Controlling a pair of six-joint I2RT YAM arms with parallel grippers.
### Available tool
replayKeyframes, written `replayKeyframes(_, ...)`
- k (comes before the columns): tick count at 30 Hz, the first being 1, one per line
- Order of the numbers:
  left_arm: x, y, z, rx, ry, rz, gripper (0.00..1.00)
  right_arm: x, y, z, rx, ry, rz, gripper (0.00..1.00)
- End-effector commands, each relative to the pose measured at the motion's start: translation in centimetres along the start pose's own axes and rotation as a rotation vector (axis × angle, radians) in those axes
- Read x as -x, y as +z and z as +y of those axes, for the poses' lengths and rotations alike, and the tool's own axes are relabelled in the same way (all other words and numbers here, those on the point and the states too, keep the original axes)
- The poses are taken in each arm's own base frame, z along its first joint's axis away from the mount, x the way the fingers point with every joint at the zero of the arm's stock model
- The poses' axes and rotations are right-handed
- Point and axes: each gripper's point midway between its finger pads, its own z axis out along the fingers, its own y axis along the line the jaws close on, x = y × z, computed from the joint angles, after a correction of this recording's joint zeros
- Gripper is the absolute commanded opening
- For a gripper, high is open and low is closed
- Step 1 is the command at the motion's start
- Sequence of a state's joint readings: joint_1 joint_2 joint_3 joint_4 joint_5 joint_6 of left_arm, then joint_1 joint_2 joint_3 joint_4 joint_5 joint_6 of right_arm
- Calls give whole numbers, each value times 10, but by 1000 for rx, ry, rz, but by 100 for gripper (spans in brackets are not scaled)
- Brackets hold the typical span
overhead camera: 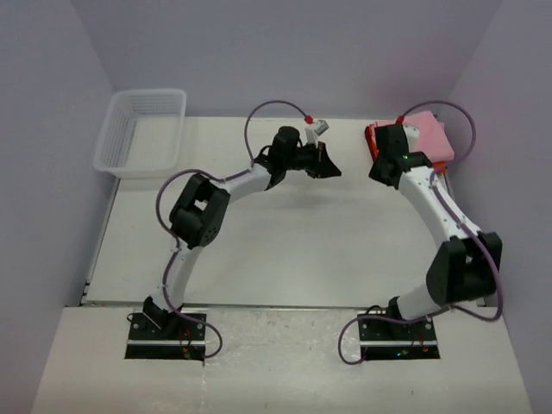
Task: Fold and stack the t-shirts
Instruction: Put the neatly folded tshirt into the corner of the board with the right arm
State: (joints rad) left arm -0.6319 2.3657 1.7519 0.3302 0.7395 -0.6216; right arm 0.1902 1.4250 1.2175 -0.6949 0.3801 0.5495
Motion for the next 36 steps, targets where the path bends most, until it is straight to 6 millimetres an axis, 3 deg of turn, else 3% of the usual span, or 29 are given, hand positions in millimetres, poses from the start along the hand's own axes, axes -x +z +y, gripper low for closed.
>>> replayKeyframes(1, 54, -43, -23, 250, 234, -77, 0, 66, 39, 6, -102, -63, -139, 0)
replayKeyframes(2, 50, -50, -20, 292, 222, -67, 0, 92, 44, 10, -105, -65, -173, 0)
replayKeyframes(3, 62, -62, -19, 368, 225, -109, 0, 87, 75, 14, -130, -108, -133, 0)
replayKeyframes(4, 54, -70, -7, 438, 192, -108, 0, 94, 85, 15, -132, -145, -127, 0)
replayKeyframes(5, 42, -78, 0, 497, 138, -77, 0, 118, 90, 14, -132, -125, -157, 0)
replayKeyframes(6, 40, -85, 4, 538, 110, -75, 0, 124, 100, 15, -127, -124, -152, 0)
replayKeyframes(7, 33, -94, 19, 631, 46, -90, 0, 118, 124, 8, -151, -133, -98, 0)
replayKeyframes(8, 23, -101, 25, 673, 6, -84, 0, 140, 124, 13, -146, -125, -136, 0)
replayKeyframes(9, 10, -112, 27, 715, -44, -94, 0, 131, 145, 11, -173, -155, -95, 0)
replayKeyframes(10, 4, -117, 28, 735, -59, -105, 0, 136, 153, 10, -184, -189, -93, 0)
replayKeyframes(11, 5, -119, 23, 737, -55, -137, 0, 161, 149, 12, -200, -185, -144, 0)
replayKeyframes(12, 0, -129, 18, 768, -54, -155, 0, 153, 169, 9, -230, -247, -110, 0)
replayKeyframes(13, -2, -133, 14, 784, -50, -166, 0, 159, 173, 10, -237, -268, -118, 0)
replayKeyframes(14, 5, -139, 1, 779, -35, -194, 0, 179, 169, 14, -234, -269, -161, 0)
replayKeyframes(18, 1, -142, -30, 729, 38, -173, 0, 199, 184, 25, -214, -369, -216, 0)
replayKeyframes(24, -1, -151, -59, 692, 63, -137, 0, 203, 199, 35, -164, -445, -234, 0)
replayKeyframes(30, 13, -171, -91, 645, 79, -192, 0, 179, 219, 39, -126, -477, -172, 0)
replayKeyframes(36, 19, -185, -111, 623, 88, -211, 0, 169, 229, 51, -74, -508, -140, 0)
